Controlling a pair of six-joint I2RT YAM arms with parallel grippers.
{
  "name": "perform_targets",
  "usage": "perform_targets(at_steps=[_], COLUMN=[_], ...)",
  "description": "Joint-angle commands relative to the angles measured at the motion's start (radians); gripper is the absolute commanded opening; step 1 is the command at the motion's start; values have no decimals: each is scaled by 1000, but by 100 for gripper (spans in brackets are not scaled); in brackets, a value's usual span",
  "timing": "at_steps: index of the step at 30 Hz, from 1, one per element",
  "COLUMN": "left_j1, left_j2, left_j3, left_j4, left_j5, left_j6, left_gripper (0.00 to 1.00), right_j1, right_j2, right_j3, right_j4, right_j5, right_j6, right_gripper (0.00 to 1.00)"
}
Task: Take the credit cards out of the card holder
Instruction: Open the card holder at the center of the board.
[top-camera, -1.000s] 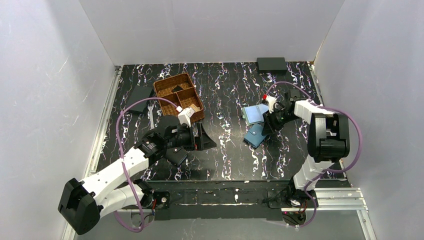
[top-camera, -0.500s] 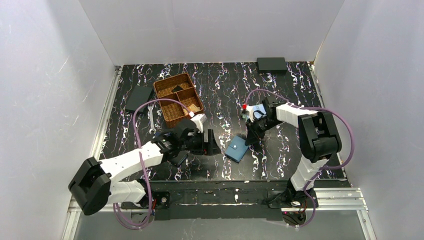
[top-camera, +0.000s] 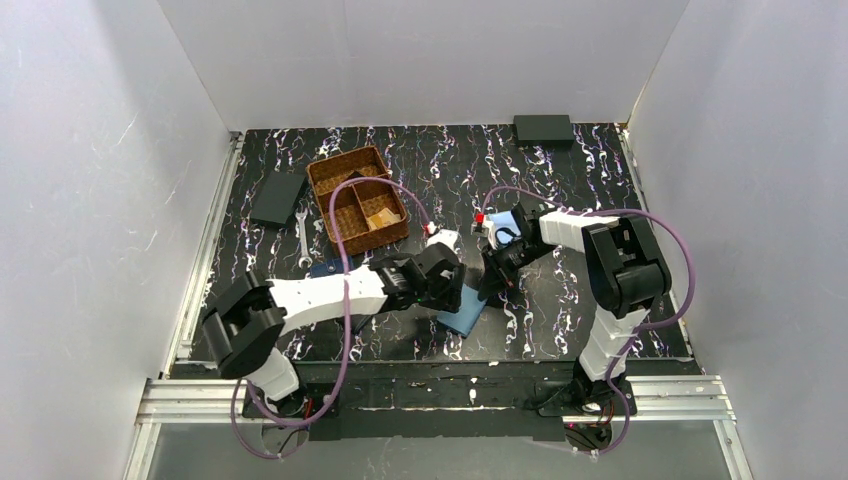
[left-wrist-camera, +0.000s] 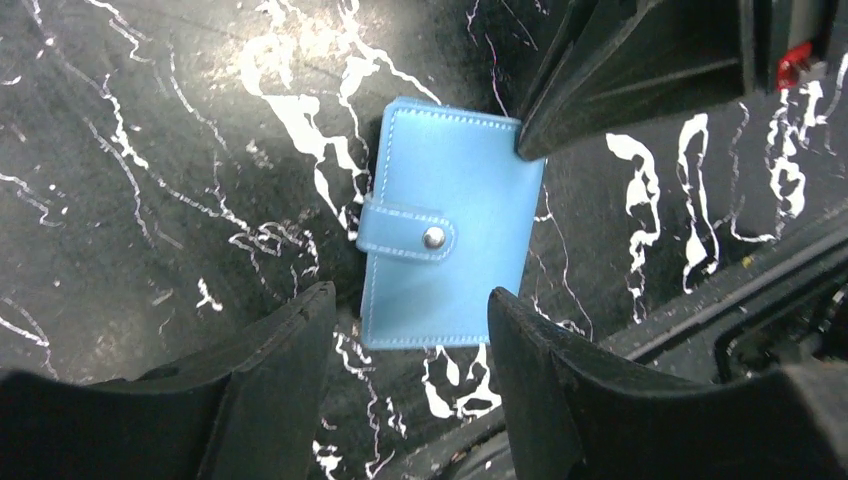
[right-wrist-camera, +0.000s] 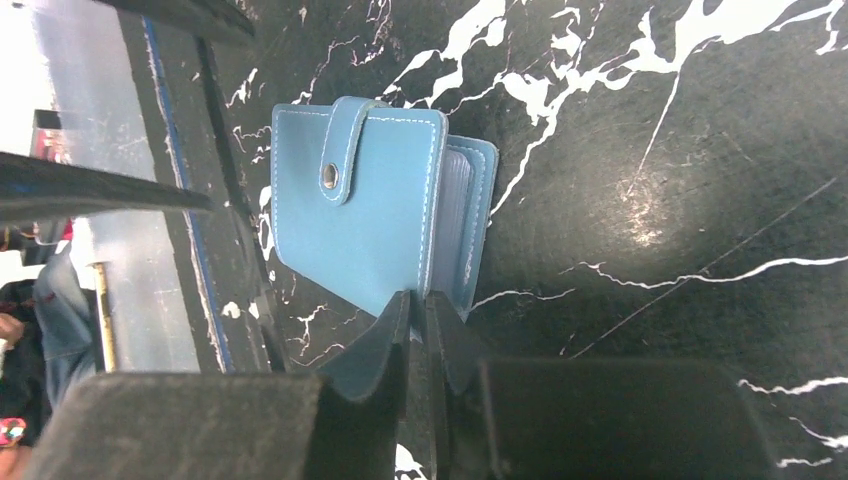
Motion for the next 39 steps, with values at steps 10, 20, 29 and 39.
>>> perform_targets(at_steps=[10,20,29,39], left_j1=[-132,-151,-151,-144], left_j2=[256,353,409,411], left_j3=[299,380,398,353], left_j4=[-299,-380,-414,-485], left_j5=[-351,-399,-404,-465], left_j6=[-4,-18,-41,-134], left_gripper=[51,42,39,2], right_j1=[5,5,5,7], right_j2=[38,44,51,60], right_j3=[49,51,53,54], right_j4=[-62,-68,-73,-80], right_j5=[-96,-98,-97,-94], right_j6=[-8,-9,-9,-15], right_gripper=[1,1,1,1])
